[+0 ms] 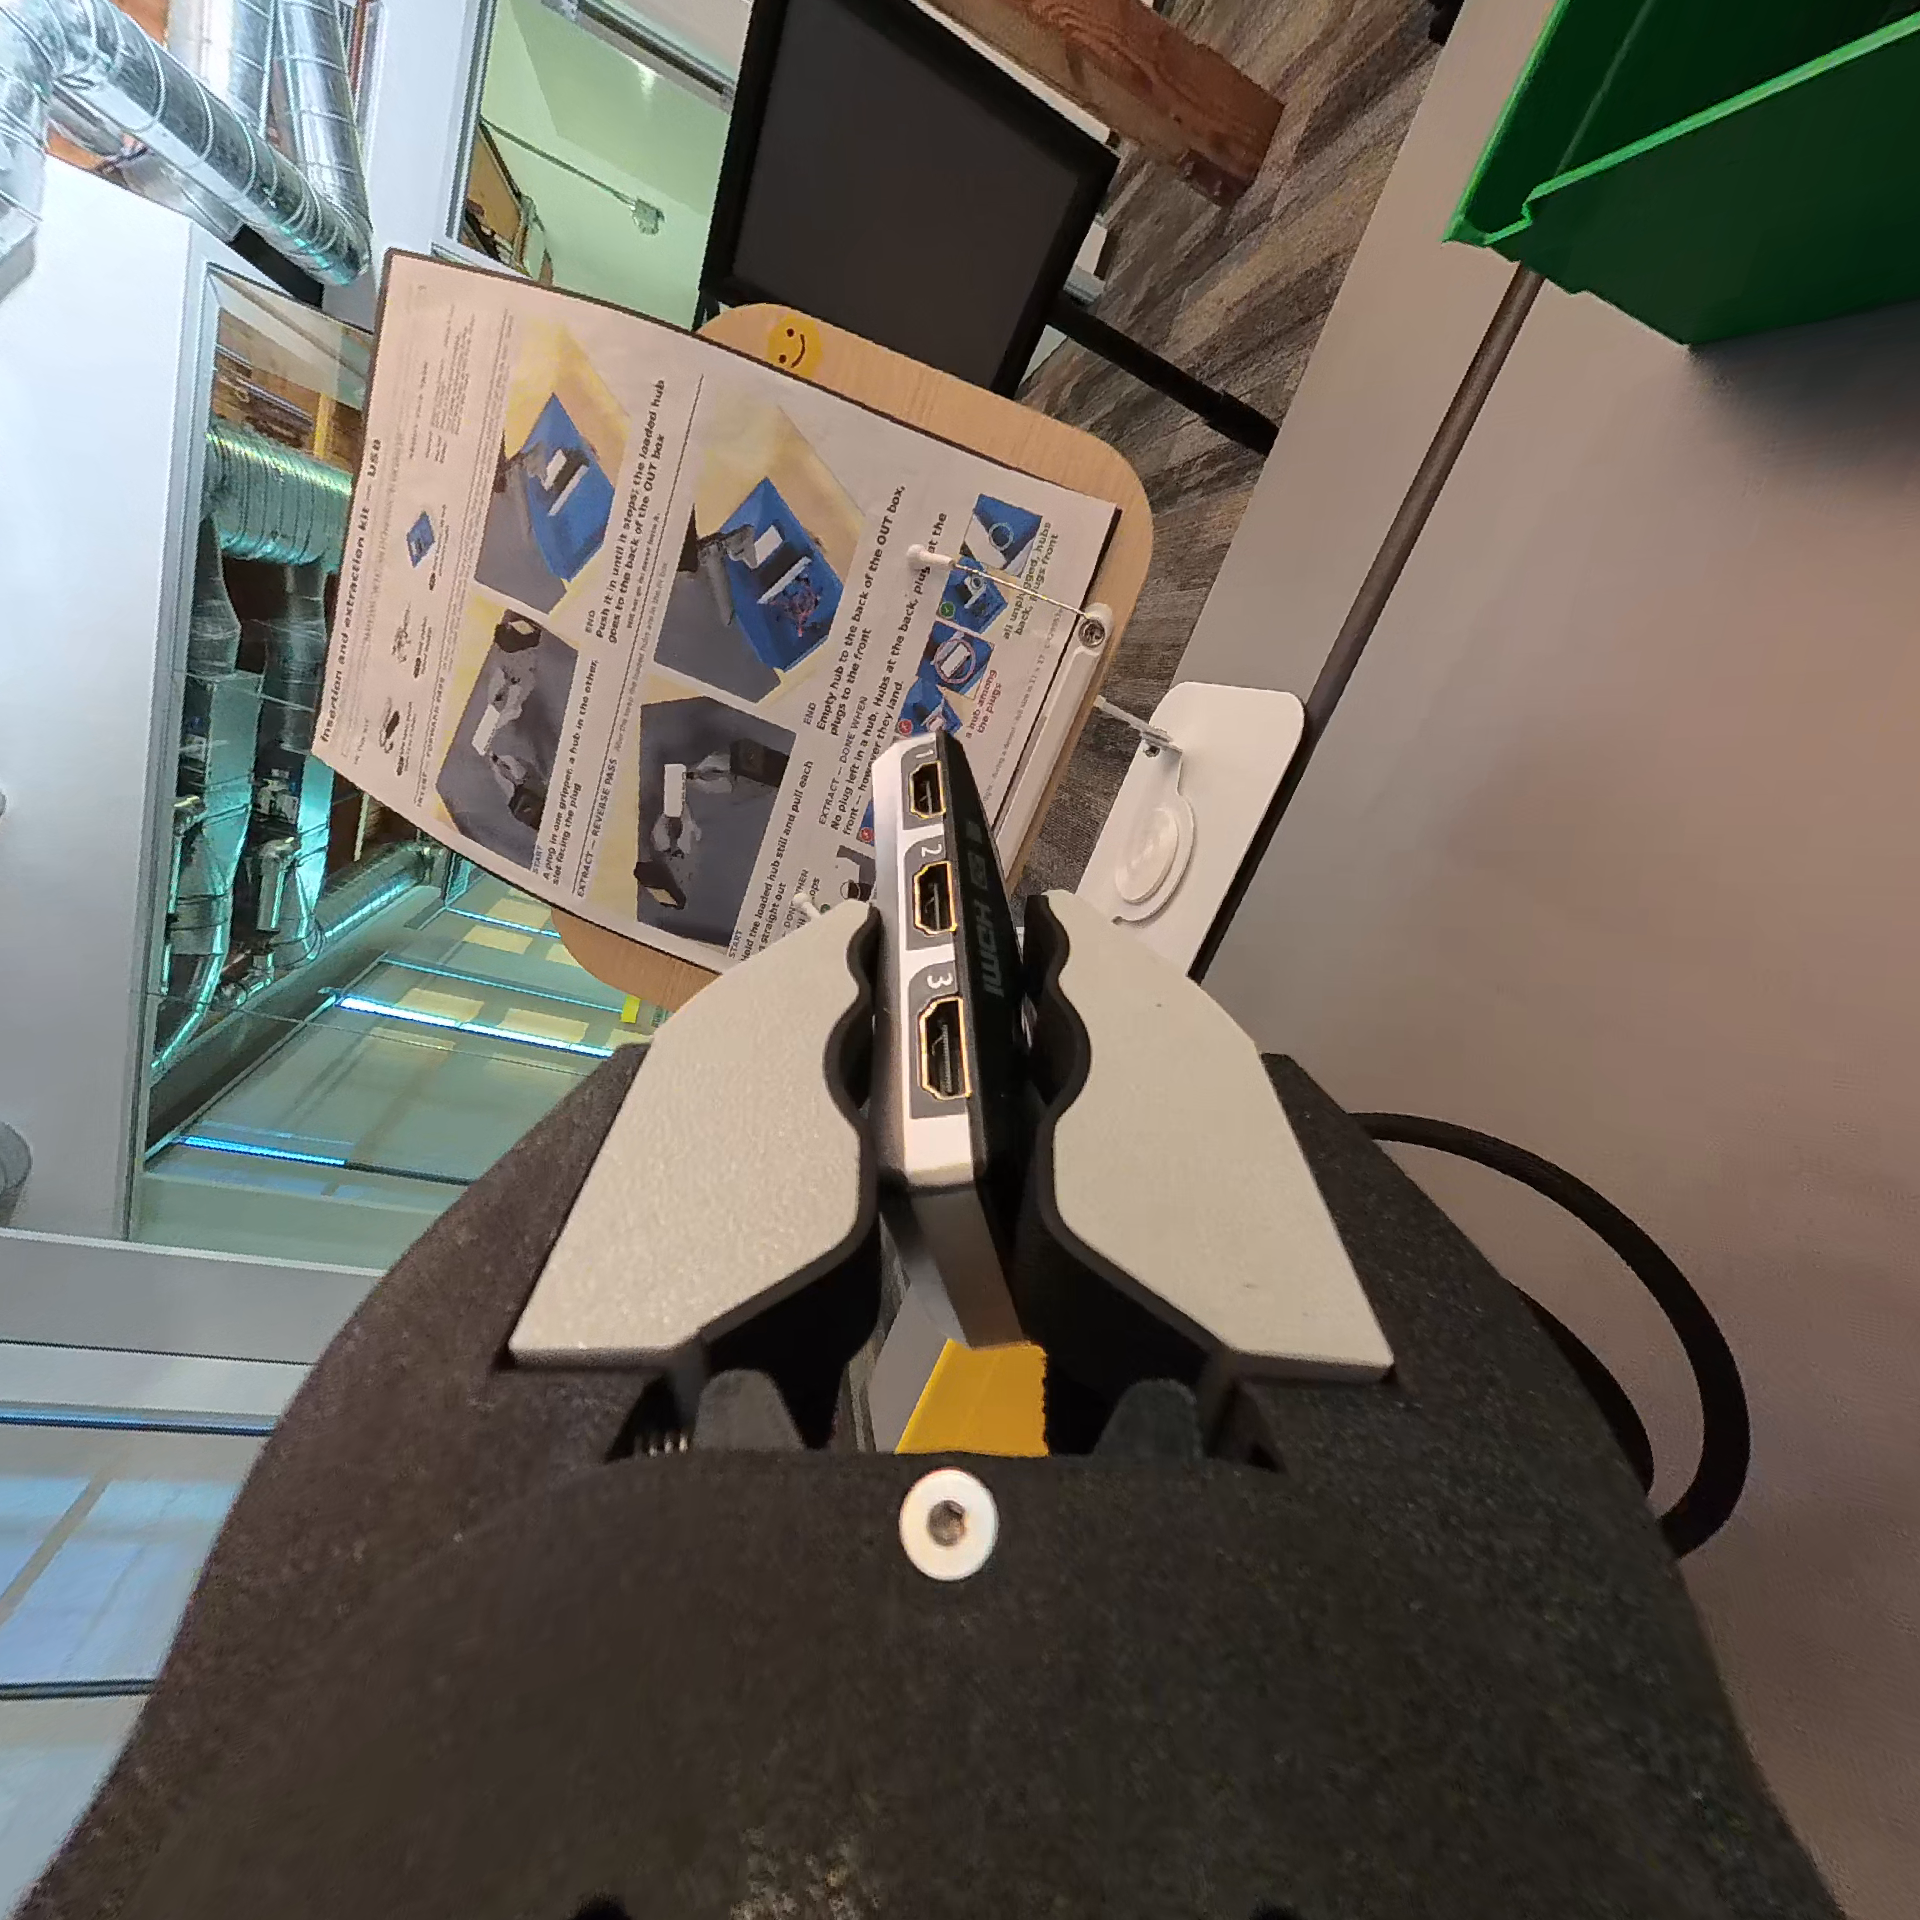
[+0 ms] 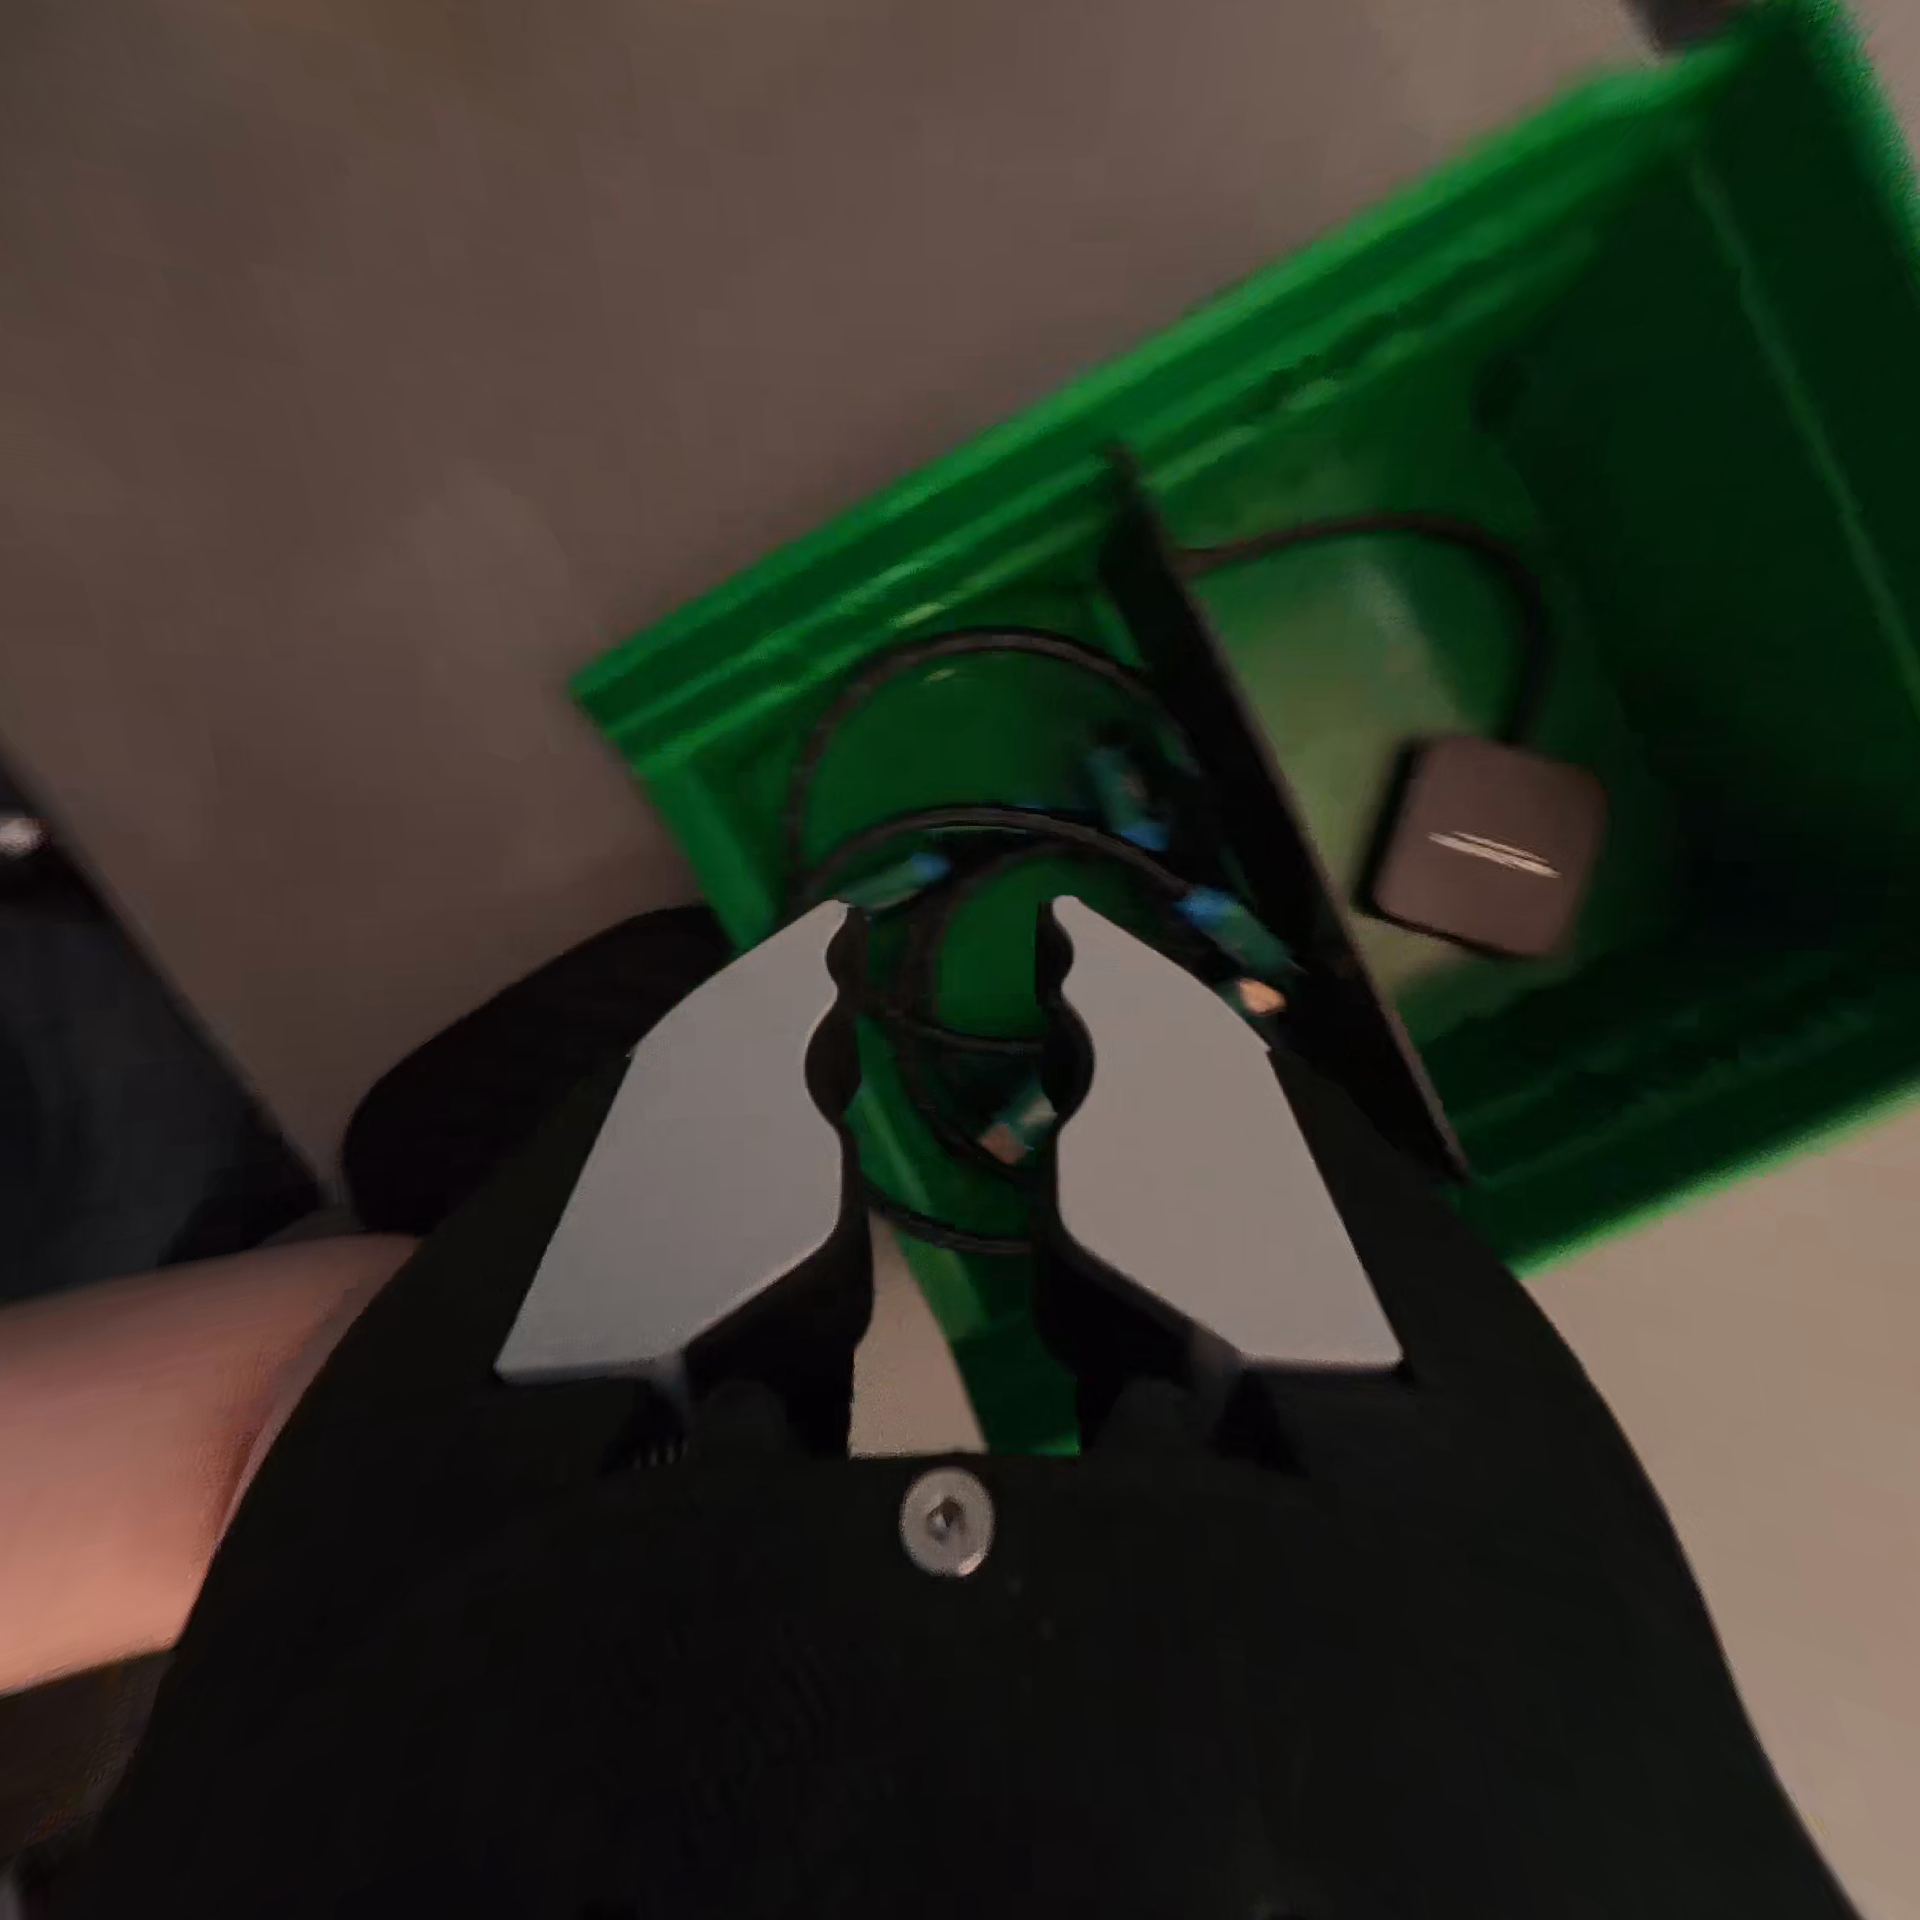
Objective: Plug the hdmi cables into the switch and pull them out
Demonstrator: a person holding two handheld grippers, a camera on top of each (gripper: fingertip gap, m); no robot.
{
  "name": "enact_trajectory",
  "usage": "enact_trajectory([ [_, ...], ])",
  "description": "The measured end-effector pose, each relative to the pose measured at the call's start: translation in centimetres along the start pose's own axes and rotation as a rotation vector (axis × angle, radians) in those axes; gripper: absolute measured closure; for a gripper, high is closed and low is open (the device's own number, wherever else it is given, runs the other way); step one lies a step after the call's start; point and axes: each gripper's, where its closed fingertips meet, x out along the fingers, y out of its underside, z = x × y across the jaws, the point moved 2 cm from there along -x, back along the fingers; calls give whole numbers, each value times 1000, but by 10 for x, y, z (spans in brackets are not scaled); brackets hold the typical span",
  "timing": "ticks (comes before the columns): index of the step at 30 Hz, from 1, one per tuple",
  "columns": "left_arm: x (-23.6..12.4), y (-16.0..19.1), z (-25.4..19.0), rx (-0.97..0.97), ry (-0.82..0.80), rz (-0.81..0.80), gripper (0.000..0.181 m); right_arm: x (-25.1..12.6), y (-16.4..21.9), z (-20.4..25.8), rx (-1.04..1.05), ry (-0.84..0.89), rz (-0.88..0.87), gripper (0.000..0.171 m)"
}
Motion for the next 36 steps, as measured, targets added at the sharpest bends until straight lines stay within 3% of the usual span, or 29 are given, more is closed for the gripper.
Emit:
enact_trajectory([
  [4,-1,-2,-1,8,1,-13,155,11,-1,15,-98,6,108,138],
  [7,-5,-10,-6,3,45,-72,156,9,-27,18,-152,33,20,139],
  [10,-17,-28,-24,12,198,-221,156,-6,-80,28,-345,171,-202,137],
  [13,-33,-45,-32,-26,309,-340,156,-28,-141,66,-591,262,-554,137],
  [15,-46,-53,-38,-21,380,-412,156,-36,-164,96,-738,292,-740,136],
  [17,-56,-59,-43,-11,426,-454,156,-30,-172,118,-874,335,-809,136],
  [24,-74,-72,-53,0,515,-536,156,5,-175,141,-976,283,-711,136],
  [26,-76,-73,-56,8,539,-545,156,12,-172,146,-1006,248,-679,147],
  [29,-75,-72,-55,-8,544,-545,156,12,-172,146,-986,252,-649,148],
  [34,-77,-67,-14,-119,357,-546,143,-10,-181,139,-946,383,-733,150],
  [36,-83,-64,16,-212,221,-577,148,-28,-182,127,-899,469,-763,150],
])
